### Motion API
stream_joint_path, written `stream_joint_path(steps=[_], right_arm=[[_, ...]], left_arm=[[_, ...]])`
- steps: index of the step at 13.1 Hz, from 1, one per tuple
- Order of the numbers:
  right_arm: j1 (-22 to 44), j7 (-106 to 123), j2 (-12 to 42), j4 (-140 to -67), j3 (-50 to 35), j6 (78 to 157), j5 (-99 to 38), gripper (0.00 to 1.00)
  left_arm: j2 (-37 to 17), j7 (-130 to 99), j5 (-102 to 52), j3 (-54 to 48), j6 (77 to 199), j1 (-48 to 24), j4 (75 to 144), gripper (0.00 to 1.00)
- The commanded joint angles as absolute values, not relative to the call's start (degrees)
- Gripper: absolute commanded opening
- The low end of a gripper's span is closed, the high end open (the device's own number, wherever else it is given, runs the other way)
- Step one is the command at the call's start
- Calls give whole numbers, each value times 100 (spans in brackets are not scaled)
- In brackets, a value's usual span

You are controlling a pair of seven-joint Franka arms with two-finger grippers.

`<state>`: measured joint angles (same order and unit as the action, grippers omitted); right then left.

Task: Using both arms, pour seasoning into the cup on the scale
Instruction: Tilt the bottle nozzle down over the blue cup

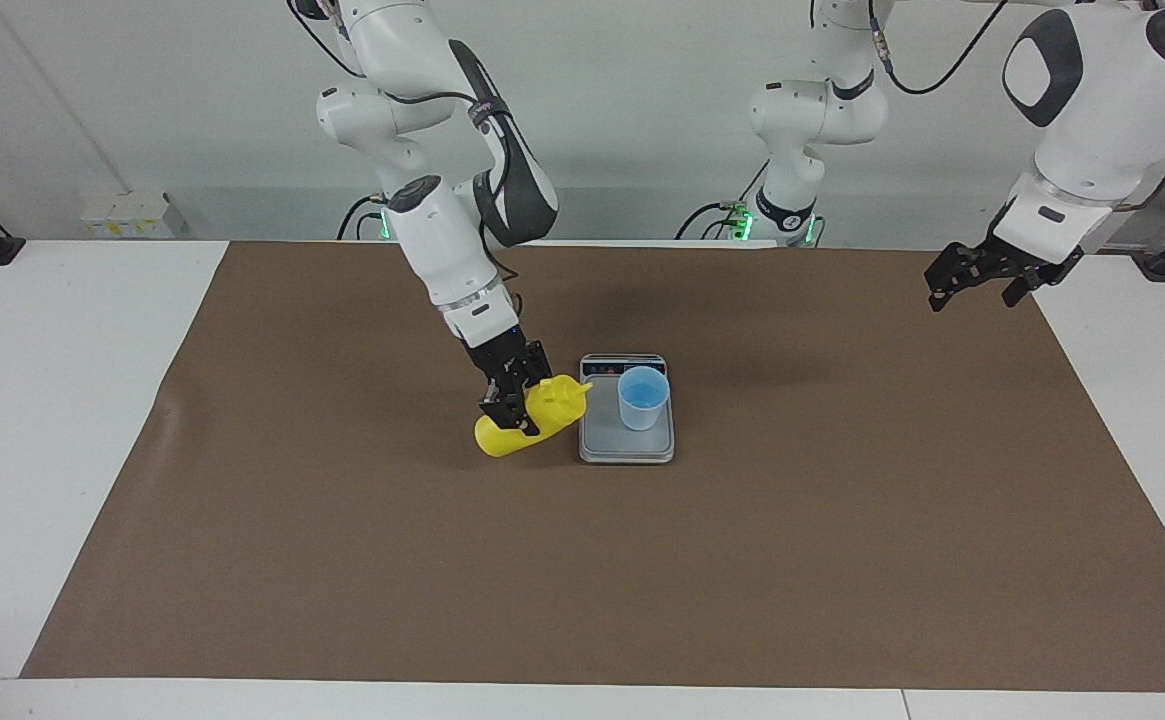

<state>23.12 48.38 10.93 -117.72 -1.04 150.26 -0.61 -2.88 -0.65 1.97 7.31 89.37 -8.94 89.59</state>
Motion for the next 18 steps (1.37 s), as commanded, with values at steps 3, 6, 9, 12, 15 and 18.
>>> stream_joint_path(steps=[3,6,9,12,15,18], right_arm=[[2626,3457,958,-11506,-123,14213,1106,21],[2855,2463,975,-11348,-158,13792,2116,21],[3094,2224,976,-11049,-158,13098,2653,21],[3164,2110,967,-11030,-158,12894,3241,21],[3296,1374,984,-11109,-176,12894,4707,21],[3559,1248,1046,-11127,-176,12876,5165,21]], left_arm=[[-123,-53,123,765,9044,-905,9149,100],[-123,-53,123,765,9044,-905,9149,100],[-123,-53,123,765,9044,-905,9149,100],[-123,-53,123,765,9044,-905,9149,100],[-123,-53,123,765,9044,-905,9149,100],[-123,-53,123,765,9044,-896,9149,100]])
